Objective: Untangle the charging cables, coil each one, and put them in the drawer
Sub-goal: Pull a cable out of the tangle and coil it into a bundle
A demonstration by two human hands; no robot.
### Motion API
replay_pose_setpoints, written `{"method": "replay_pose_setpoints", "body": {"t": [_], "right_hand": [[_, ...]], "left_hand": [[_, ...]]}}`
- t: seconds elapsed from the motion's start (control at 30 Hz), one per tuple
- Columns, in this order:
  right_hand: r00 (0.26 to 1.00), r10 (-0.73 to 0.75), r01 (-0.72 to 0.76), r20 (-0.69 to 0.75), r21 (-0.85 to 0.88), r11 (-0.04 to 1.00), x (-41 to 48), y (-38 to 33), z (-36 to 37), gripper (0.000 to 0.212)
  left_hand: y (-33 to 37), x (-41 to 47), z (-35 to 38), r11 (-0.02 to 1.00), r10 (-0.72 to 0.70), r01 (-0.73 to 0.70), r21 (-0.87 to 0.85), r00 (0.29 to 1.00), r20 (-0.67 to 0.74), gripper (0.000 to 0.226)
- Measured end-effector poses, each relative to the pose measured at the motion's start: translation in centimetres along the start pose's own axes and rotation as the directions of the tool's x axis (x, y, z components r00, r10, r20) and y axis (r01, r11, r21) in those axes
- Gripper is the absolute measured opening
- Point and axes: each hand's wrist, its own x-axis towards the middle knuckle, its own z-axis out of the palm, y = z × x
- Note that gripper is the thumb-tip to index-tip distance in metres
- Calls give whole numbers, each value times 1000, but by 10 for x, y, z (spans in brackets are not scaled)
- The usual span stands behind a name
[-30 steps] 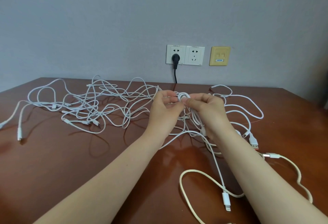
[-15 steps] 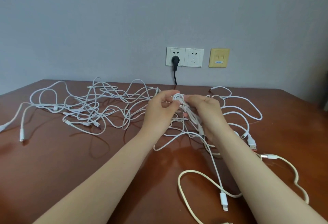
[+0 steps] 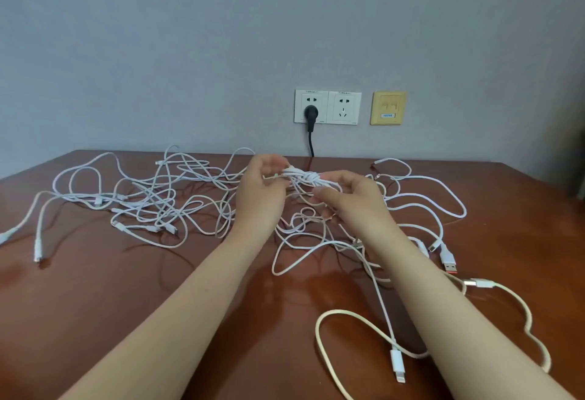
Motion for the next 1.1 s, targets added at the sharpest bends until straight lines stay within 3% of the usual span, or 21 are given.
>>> {"method": "replay_pose_setpoints", "body": {"t": [0.03,0.1,0.17,0.23,0.47,0.6,0.7,0.87,1.1], "right_hand": [[998,-55,53,-41,-64,997,1,2,0,17],[981,-162,142,-104,-179,974,3,4,-1,18],[962,-241,209,-125,-227,951,1,5,-1,13],[947,-291,254,-132,-240,937,-2,5,0,11],[925,-357,324,-129,-218,920,-5,1,5,15],[925,-367,338,-97,-232,912,-10,0,9,26],[929,-365,341,-52,-255,905,-12,-2,16,22],[918,-381,393,107,-366,843,-18,-16,40,11],[898,-339,425,282,-349,835,-25,-48,111,10]], "left_hand": [[-2,0,-2,972,147,-148,180,989,20,29],[-8,-1,-5,799,405,-438,413,898,169,25],[-16,-3,-7,616,486,-583,530,811,327,37],[-20,-1,-8,519,505,-630,577,771,387,43],[-11,9,-19,352,660,-743,569,628,413,35],[-11,9,-28,357,656,-752,554,624,424,34],[-10,12,-51,319,629,-745,586,629,457,34],[5,19,-109,310,508,-717,625,680,528,28],[25,18,-188,277,344,-646,711,758,555,19]]}}
